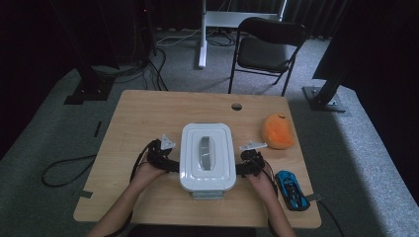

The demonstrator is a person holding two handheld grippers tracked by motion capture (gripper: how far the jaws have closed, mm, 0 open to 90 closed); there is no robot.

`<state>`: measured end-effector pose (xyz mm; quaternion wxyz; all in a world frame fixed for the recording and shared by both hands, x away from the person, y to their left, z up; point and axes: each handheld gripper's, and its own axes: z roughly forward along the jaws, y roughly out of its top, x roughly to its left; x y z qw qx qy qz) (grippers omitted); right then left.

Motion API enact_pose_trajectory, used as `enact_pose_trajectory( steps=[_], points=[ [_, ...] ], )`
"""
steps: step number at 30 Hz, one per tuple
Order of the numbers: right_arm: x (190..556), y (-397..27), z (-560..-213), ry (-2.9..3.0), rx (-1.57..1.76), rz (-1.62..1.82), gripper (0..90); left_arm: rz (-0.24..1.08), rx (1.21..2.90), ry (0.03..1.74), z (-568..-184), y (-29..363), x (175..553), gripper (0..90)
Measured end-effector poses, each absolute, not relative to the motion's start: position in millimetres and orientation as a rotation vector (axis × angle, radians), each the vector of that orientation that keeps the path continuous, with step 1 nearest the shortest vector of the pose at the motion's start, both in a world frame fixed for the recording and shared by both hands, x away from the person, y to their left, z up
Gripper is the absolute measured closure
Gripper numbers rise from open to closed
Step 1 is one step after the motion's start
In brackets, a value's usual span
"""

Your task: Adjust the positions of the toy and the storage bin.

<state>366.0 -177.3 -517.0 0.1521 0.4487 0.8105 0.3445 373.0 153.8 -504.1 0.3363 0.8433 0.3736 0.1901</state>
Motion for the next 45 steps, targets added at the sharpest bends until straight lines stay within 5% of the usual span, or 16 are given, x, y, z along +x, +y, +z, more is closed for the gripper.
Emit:
enact_pose_trajectory(
  steps=[27,45],
  points=[
    [332,-193,-528,2.135,1.341,1.017,12.3,0.34,2.185,0.951,-522,158,362,2.5],
    [326,-196,-551,2.136,1.379,0.92,13.0,0.379,2.037,1.028,-526,264,296,2.6]
  ],
)
